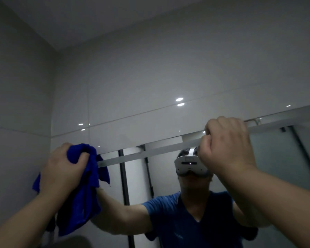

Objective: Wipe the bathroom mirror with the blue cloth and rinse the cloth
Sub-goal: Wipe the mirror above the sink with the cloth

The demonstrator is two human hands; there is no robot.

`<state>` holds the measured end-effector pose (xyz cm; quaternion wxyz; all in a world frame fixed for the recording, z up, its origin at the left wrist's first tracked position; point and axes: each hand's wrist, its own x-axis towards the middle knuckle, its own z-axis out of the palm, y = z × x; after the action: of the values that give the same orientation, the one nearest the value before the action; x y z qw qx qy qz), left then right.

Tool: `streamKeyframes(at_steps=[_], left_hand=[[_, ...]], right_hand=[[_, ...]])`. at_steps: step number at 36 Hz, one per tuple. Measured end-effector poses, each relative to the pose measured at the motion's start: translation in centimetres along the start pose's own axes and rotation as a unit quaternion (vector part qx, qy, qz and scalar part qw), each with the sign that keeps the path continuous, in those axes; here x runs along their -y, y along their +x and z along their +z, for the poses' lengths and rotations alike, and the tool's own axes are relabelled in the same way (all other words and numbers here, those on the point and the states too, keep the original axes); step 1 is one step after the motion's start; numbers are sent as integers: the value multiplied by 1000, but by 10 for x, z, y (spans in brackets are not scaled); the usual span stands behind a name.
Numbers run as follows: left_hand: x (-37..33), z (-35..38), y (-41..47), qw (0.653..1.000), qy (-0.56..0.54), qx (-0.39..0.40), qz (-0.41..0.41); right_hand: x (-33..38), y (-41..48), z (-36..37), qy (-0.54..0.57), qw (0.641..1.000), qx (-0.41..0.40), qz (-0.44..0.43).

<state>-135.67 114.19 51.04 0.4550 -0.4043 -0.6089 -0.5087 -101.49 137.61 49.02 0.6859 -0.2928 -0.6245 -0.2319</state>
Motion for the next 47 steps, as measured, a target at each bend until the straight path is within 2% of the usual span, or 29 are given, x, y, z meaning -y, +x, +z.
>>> streamKeyframes(at_steps=[6,15,18,21,23,28,34,38,44,47], left_hand=[[-55,26,-11,999,19,3,34],[-201,84,-45,997,30,-9,74],[-209,85,-47,996,29,7,84],[-202,80,-44,994,20,32,99],[-203,76,-44,994,21,38,104],[-211,73,-45,996,21,33,85],[-219,81,-47,998,33,9,59],[-234,92,-51,997,33,13,70],[-324,125,-67,990,56,71,109],[-388,141,-82,985,50,99,130]], right_hand=[[-1,1,0,11,1000,-7,-4],[0,0,-7,-4,1000,18,-21],[-11,2,-16,26,997,42,-51],[-45,4,-32,26,985,108,-131],[-75,4,-44,12,984,101,-146],[-150,9,-78,-67,996,44,-28],[-157,2,-72,-51,998,33,-4],[-159,2,-67,-53,998,31,0],[-156,10,-78,-84,993,80,2],[-160,23,-82,-36,990,133,17]])
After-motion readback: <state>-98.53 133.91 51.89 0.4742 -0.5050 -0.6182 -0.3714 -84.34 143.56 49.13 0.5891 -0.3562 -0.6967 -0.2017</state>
